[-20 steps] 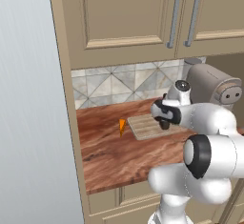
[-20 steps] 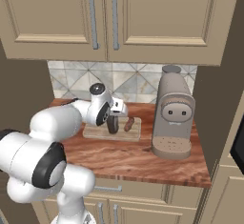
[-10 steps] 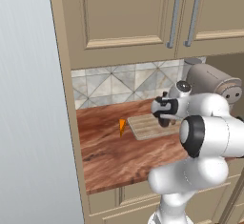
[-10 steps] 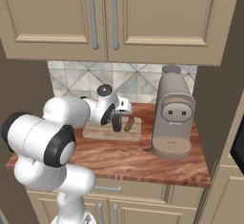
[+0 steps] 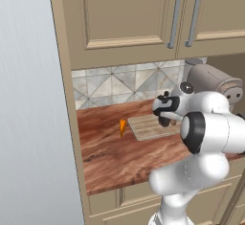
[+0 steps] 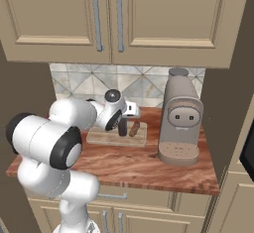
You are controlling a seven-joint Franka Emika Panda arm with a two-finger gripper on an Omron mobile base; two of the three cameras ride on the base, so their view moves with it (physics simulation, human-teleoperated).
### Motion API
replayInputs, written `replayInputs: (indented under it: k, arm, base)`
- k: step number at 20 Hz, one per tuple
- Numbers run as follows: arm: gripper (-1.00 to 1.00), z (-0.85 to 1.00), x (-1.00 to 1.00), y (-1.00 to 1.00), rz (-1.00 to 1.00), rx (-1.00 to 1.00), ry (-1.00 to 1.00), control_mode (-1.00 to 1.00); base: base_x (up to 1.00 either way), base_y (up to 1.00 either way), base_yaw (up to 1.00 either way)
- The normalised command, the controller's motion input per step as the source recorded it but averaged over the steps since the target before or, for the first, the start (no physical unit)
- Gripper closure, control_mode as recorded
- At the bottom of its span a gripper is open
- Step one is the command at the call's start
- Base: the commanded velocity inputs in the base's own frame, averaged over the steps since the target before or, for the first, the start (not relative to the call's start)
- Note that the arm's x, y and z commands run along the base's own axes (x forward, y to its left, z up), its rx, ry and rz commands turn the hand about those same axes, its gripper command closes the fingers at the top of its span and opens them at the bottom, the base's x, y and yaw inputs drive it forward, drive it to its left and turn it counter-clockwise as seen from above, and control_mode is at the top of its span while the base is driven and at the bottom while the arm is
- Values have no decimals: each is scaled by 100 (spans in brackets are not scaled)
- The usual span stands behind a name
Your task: Retrieve the reheated potato from the microwave, then place the potato, cheese, and condiment on the cutting board.
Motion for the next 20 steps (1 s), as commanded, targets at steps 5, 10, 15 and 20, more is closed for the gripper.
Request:
replayInputs:
  k: [5,10,15,20]
  arm:
    - [-100,-19,0,2,0,0,0,-100]
    - [-100,-1,-11,0,-1,0,0,-100]
    - [-100,8,-20,1,-7,0,0,-100]
    - [-100,25,-28,6,-6,0,0,-100]
  base:
    - [0,0,0]
    - [0,0,0]
    - [0,0,0]
    - [0,0,0]
